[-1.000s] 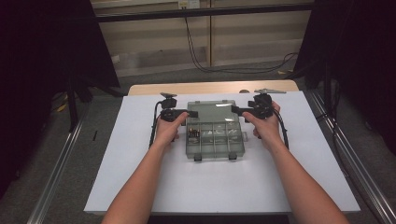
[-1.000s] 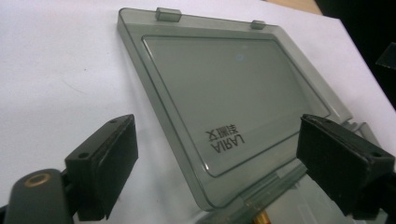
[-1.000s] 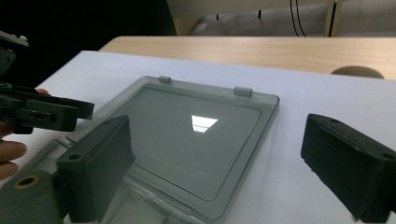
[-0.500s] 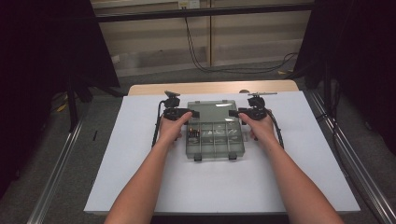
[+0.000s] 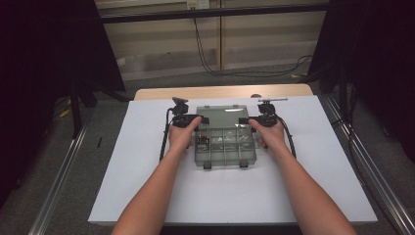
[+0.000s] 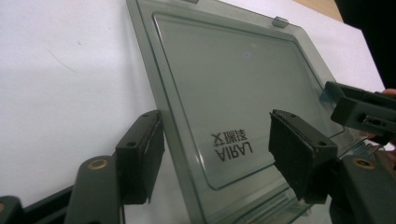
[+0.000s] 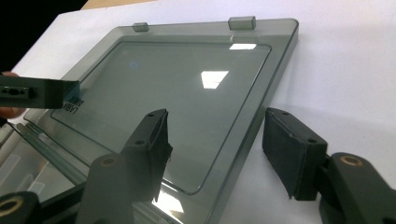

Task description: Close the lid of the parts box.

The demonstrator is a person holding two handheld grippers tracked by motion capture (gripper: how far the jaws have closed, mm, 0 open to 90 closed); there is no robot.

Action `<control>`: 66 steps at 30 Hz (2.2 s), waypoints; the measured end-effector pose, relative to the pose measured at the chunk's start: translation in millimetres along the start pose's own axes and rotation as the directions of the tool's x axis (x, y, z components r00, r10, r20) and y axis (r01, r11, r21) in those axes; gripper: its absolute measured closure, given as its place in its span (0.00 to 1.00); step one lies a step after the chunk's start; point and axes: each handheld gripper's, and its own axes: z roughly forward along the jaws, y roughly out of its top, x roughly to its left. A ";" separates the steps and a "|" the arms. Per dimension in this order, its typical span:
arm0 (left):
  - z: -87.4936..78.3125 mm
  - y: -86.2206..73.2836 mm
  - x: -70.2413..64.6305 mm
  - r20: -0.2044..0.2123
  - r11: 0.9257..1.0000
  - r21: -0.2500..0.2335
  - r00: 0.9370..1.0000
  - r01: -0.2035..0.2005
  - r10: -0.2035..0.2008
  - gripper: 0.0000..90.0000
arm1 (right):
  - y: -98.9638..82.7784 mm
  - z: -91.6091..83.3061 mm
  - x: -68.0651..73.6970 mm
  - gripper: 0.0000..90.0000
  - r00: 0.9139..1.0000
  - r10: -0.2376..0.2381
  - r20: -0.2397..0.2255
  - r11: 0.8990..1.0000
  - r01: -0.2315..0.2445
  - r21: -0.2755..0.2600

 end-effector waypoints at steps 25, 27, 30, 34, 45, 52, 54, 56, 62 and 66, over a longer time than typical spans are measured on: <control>-25.3 -3.9 8.8 0.095 0.987 -0.146 0.992 -0.071 0.086 0.77 | 6.1 -34.8 0.9 0.93 0.997 -0.070 -0.029 0.987 0.065 -0.150; -26.8 -4.0 8.7 0.093 0.985 -0.149 0.990 -0.088 0.102 0.77 | 5.5 -37.0 3.5 0.93 0.996 -0.088 -0.017 0.985 0.084 -0.153; -30.1 -3.0 7.3 0.092 0.982 -0.166 0.990 -0.088 0.104 0.78 | 3.9 -39.1 6.2 0.94 0.993 -0.117 -0.004 0.979 0.114 -0.170; -39.4 1.2 7.5 0.082 0.971 -0.221 0.990 -0.090 0.110 0.83 | 1.4 -40.4 5.9 0.94 0.989 -0.147 -0.008 0.971 0.143 -0.193; -47.8 3.4 -9.8 -0.082 0.934 -0.236 0.963 -0.270 0.258 0.95 | 0.3 -40.8 11.3 0.93 0.983 -0.181 0.024 0.962 0.182 -0.202; -49.4 -1.0 -13.8 -0.111 0.920 -0.252 0.954 -0.299 0.280 0.95 | 22.5 -45.8 20.5 0.77 0.980 -0.194 0.047 0.959 0.200 -0.200; -49.1 -1.3 -14.8 -0.117 0.918 -0.262 0.953 -0.299 0.278 0.95 | 32.5 -50.4 22.2 0.78 0.984 -0.169 0.056 0.961 0.178 -0.214; -50.1 -1.7 -15.2 -0.117 0.914 -0.254 0.948 -0.317 0.297 0.95 | 38.2 -51.3 22.7 0.79 0.986 -0.153 0.063 0.963 0.163 -0.215; -50.7 -2.6 -14.4 -0.117 0.909 -0.260 0.945 -0.325 0.304 0.95 | 45.0 -47.8 21.1 0.90 0.989 -0.128 0.072 0.967 0.140 -0.212; -50.4 -2.6 -13.0 -0.115 0.911 -0.256 0.946 -0.324 0.304 0.96 | 44.6 -47.1 22.8 0.93 0.988 -0.134 0.075 0.967 0.146 -0.207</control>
